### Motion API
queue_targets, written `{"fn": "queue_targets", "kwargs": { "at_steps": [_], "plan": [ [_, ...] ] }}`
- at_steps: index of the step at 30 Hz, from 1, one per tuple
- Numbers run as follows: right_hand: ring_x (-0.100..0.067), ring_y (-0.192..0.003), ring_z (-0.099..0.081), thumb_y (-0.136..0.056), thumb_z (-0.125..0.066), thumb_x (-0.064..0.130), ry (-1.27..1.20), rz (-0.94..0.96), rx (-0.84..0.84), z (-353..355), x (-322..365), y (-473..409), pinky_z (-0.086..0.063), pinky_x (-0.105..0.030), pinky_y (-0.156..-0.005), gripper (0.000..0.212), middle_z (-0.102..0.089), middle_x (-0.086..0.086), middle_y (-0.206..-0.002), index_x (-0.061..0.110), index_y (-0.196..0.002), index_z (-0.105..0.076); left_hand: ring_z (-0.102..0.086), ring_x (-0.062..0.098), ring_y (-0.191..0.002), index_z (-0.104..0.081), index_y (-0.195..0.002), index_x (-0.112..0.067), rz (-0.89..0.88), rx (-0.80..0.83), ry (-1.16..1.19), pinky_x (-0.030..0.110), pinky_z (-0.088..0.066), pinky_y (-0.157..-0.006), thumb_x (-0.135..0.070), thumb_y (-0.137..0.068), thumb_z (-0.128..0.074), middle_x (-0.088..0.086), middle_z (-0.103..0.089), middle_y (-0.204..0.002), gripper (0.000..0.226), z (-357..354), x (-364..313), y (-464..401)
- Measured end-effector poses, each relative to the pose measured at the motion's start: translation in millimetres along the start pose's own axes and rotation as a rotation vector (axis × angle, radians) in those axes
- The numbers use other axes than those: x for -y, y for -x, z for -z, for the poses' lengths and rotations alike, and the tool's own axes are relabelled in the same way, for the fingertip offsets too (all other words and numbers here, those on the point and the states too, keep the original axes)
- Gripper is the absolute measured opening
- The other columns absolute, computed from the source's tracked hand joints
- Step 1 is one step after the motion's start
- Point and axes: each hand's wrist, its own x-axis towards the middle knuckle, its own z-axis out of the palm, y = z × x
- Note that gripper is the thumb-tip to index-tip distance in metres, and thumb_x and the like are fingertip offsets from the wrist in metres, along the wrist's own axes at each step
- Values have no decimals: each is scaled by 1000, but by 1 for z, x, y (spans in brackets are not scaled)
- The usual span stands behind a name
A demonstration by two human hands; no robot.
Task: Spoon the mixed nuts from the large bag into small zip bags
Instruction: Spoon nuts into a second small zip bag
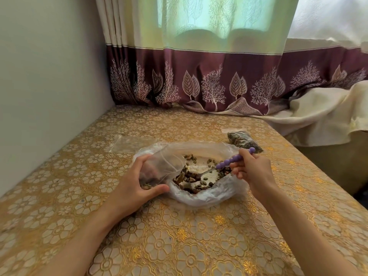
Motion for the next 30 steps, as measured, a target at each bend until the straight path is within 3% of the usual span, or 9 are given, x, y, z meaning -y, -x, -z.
{"fn": "queue_targets", "kwargs": {
  "at_steps": [5, 10, 17, 20, 24, 30],
  "plan": [
    [-9, -35, -49, -96, -45, 8, -46, 71, -78, -5, 11, -4, -36, -17, -33, 31, -58, -10, -54, -1, -69, -57, -59, 4, -95, -33, -121, -40, 13, -1, 18, 13, -47, -75, -64, -52, -68, -10, -57, -112, 81, -1, -1, 1],
    [-9, -36, -49, -98, -44, 10, -105, 164, -76, -15, 31, -7, -35, -18, -33, 32, -60, -4, -47, 1, -70, -56, -58, 8, -101, -34, -127, -32, 22, -8, 13, 20, -48, -82, -64, -53, -67, -5, -55, -117, 87, 0, -1, 1],
    [-9, -37, -48, -98, -44, 13, -26, 273, 87, -48, 52, 5, -36, -18, -33, 34, -62, -1, -46, 2, -69, -56, -55, 7, -100, -30, -124, -38, 44, -21, 29, 11, -42, -75, -62, -55, -68, -11, -50, -115, 82, -2, 3, -1],
    [-11, -38, -49, -98, -46, 13, 57, 372, 162, -67, 56, 13, -37, -19, -33, 36, -63, -2, -47, 3, -65, -58, -55, -3, -95, -30, -121, -42, 42, -25, 43, 5, -43, -70, -62, -55, -68, -24, -47, -109, 79, -2, 3, -2],
    [-14, -37, -52, -98, -49, 16, 176, 567, 257, -88, 60, 23, -39, -22, -32, 37, -65, -4, -51, 5, -64, -59, -56, -15, -93, -34, -112, -50, 11, -16, 102, 1, -42, -73, -58, -55, -72, -21, -53, -111, 69, -1, 2, -2],
    [-16, -37, -51, -96, -51, 18, 237, 722, 298, -95, 60, 30, -35, -16, -37, 36, -67, -7, -56, -2, -68, -58, -54, -7, -99, -34, -111, -51, 8, -21, 88, 3, -42, -76, -63, -51, -71, -18, -51, -114, 71, -1, 3, -2]
  ]
}}
